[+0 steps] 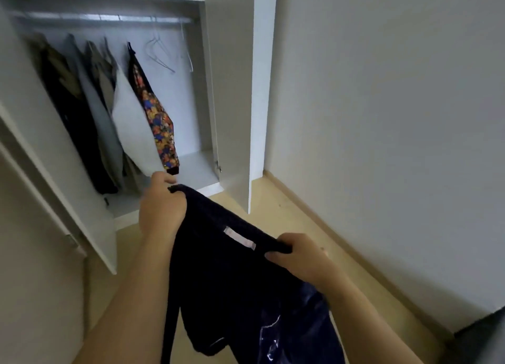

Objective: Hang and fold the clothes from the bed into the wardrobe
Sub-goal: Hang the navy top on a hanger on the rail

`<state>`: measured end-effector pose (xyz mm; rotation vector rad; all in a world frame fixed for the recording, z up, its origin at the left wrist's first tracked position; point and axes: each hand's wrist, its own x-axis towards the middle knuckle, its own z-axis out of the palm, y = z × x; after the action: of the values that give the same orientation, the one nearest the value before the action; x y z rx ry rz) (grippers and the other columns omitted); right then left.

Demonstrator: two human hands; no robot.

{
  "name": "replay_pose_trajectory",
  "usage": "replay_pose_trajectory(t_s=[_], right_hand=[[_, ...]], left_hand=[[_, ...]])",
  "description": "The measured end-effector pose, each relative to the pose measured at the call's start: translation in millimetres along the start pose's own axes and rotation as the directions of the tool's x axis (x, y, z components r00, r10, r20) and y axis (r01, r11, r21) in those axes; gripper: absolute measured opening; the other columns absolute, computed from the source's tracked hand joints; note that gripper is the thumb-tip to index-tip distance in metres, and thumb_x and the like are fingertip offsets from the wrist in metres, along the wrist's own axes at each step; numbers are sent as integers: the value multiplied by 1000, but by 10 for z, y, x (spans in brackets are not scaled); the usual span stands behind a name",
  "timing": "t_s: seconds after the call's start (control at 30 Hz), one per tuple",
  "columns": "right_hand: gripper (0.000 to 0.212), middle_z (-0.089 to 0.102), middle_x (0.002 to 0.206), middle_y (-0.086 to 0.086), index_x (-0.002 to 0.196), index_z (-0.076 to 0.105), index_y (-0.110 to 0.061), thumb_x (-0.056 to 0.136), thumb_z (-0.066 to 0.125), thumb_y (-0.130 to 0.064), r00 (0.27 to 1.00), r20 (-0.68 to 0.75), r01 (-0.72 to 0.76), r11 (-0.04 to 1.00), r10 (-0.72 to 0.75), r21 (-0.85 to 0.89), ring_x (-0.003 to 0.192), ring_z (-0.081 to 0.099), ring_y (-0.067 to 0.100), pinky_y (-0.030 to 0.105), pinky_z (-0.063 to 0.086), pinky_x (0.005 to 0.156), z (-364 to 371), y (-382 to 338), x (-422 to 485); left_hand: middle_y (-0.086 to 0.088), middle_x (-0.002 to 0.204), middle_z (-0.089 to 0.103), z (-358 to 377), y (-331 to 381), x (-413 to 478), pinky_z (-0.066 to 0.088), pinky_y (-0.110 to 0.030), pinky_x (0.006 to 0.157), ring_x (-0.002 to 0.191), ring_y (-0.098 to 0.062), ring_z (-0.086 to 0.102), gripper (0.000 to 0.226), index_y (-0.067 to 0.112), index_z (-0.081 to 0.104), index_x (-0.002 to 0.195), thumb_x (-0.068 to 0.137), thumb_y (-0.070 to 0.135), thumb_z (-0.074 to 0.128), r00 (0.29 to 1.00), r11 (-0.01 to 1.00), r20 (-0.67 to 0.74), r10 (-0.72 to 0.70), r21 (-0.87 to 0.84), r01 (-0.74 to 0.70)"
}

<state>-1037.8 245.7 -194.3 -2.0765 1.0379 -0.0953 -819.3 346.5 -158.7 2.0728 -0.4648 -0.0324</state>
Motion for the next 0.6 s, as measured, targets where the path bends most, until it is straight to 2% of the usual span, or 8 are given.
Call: replay_pose_trajectory(t_s=[0.03,0.1,0.2,0.3,0.37,0.47,0.53,0.6], right_hand=[[12,56,71,-12,76,56,-30,85,56,-38,1000,-11,-11,993,9,-117,74,53,10,33,34,82,112,-79,139],[7,55,76,-9,82,55,-27,87,51,-29,996,-79,-55,984,42,-169,80,54,15,34,40,80,308,-235,385],[19,55,91,-5,98,57,-26,86,46,-18,964,-246,-112,993,104,-21,79,54,16,26,43,57,509,-508,723],[26,53,102,0,105,55,-24,86,42,-14,935,-323,-125,989,145,83,82,56,21,31,48,63,618,-745,1072],[24,54,105,4,104,54,-24,87,40,-13,922,-346,-134,981,174,138,79,56,21,32,48,63,677,-836,1271],[27,55,106,8,101,53,-25,86,39,-9,917,-348,-108,962,194,252,77,55,21,31,46,60,764,-960,1575],[30,56,104,11,101,54,-26,84,38,-7,919,-352,-64,945,181,319,79,57,25,32,48,61,796,-1105,1818],[34,57,99,13,102,56,-24,82,38,-3,914,-361,-15,905,185,426,77,59,29,35,52,63,792,-1284,2092]], left_hand=[[1,93,51,-59,-60,141,34,-30,69,81,-20,46,26,27,48,98,84,6,44,999,996,-36,-32,-80,29],[1,91,51,-173,-178,384,33,-27,65,75,-17,46,29,28,51,97,82,4,42,994,983,-79,-80,-172,65],[2,92,53,-318,-406,722,38,-25,64,73,-13,49,31,30,54,100,83,8,41,987,979,-80,-136,-166,121],[-4,102,57,-438,-717,1049,46,-40,84,92,-27,54,27,29,53,102,85,11,41,976,974,-40,-216,-76,213],[-9,105,58,-484,-927,1191,47,-43,88,95,-30,55,26,26,54,103,86,10,41,972,972,-26,-235,-2,235],[-9,104,58,-511,-1166,1383,49,-44,83,91,-29,57,31,27,55,108,86,12,38,954,951,-136,-266,126,283],[-9,101,59,-496,-1239,1543,50,-39,77,85,-25,57,30,25,55,110,88,12,40,938,950,-193,-288,69,305],[-7,93,59,-450,-1253,1730,48,-33,68,77,-19,55,29,22,53,116,90,11,43,916,937,-202,-345,-123,326]])
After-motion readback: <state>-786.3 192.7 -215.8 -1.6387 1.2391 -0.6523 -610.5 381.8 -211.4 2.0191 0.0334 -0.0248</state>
